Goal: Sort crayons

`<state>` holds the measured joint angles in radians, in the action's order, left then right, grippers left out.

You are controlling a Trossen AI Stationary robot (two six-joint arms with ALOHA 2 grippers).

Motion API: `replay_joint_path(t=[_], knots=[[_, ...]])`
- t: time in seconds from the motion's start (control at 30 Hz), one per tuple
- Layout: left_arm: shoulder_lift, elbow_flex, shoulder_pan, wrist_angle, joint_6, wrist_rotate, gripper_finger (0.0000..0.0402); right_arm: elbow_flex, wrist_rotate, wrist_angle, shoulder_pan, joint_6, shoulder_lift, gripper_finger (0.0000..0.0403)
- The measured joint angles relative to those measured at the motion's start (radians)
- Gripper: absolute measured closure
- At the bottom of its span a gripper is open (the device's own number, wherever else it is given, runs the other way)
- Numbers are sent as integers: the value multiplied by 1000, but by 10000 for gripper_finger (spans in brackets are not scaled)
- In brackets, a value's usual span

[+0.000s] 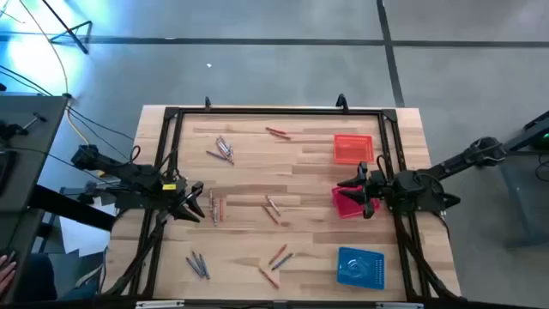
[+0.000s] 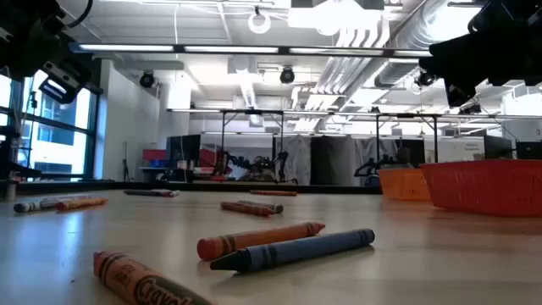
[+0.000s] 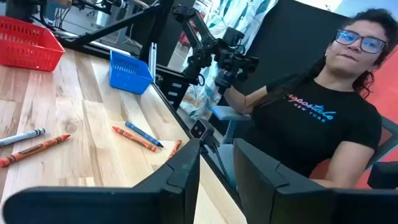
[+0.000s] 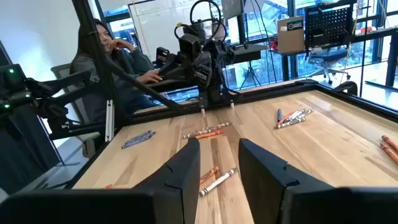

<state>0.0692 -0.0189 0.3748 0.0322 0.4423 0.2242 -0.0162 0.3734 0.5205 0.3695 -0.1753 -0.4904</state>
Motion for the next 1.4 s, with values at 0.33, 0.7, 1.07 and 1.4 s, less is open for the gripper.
replay_joint_path(t=[0.33,0.7,1.07,1.4], knots=[[0,0,0,0,0,0,316,0,0,0,0,0,0,298],[0,0,0,0,0,0,316,-23,1,-7,-12,-52,-1,298],[0,0,0,0,0,0,316,-487,0,-567,-23,-57,-143,298],[0,0,0,0,0,0,316,-933,1,-996,-23,-228,-484,298]])
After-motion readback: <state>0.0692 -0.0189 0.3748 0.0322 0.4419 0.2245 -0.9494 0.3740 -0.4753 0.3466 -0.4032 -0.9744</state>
